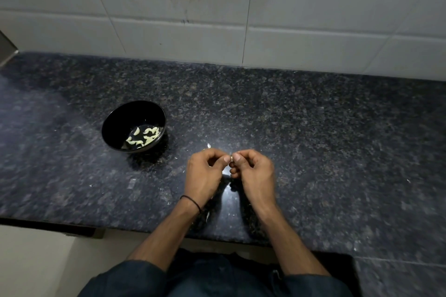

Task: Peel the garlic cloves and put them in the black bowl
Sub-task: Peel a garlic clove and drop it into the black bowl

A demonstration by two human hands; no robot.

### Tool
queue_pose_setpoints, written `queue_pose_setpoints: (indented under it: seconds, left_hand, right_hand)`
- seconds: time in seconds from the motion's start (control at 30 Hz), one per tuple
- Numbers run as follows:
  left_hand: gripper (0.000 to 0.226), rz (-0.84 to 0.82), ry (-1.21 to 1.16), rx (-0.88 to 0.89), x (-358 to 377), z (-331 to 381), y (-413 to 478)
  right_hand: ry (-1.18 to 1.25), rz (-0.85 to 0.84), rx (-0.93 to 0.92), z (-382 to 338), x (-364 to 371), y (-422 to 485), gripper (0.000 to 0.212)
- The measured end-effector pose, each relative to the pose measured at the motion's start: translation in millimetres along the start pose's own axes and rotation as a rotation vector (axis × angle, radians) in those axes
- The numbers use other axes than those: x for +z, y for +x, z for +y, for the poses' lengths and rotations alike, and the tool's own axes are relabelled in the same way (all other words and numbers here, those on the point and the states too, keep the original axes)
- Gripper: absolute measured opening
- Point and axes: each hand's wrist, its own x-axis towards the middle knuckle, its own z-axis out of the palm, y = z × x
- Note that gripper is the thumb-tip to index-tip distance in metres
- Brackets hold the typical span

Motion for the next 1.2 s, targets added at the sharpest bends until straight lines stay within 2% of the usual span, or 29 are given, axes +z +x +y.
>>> queue_pose_setpoints:
  seconds: [0.1, 0.2, 0.4, 0.53, 0.63, 0.8, 0.9, 1.07, 1.2]
  left_hand:
    - [0.01, 0.013, 0.008, -0.021, 0.7, -1.0, 0.6]
    - [0.011, 0.03, 0.0, -0.029, 3.3, 1.6, -1.4]
    - [0.012, 0.057, -0.043, -0.004, 7.2, 6.8, -6.8]
    - [0.011, 0.039, -0.097, -0.01, 6.8, 5.3, -7.1]
    - [0.011, 0.009, -0.182, -0.066, 6.3, 0.6, -4.8]
    - [0.014, -0.043, -0.268, -0.083, 3.9, 0.8, -6.0]
    - [0.014, -0.043, -0.288, -0.1, 3.0, -0.6, -6.0]
    - [0.013, -0.019, -0.368, -0.157, 0.4, -0.4, -7.2]
    - [0.012, 0.001, -0.36, -0.178, -0.6, -7.4, -6.4]
  right_hand:
    - [-0.073, 0.031, 0.0, -4.3, -0.4, -1.0, 0.017]
    - [-0.046, 0.075, 0.059, -6.2, 3.3, 1.3, 0.018]
    - [0.331, 0.144, 0.307, -9.0, 15.1, 10.4, 0.02]
    - [0.5, 0.072, 0.398, -12.4, 12.2, 10.1, 0.016]
    - [0.418, 0.049, 0.296, -7.1, 11.6, 5.7, 0.021]
    - [0.031, 0.088, 0.052, 4.9, 10.8, 3.9, 0.023]
    - [-0.128, 0.086, -0.016, 7.2, 8.6, 1.5, 0.023]
    - [-0.171, 0.069, -0.019, 13.3, 5.3, -0.2, 0.011]
    - [-0.221, 0.055, -0.068, 17.8, 3.1, 1.0, 0.013]
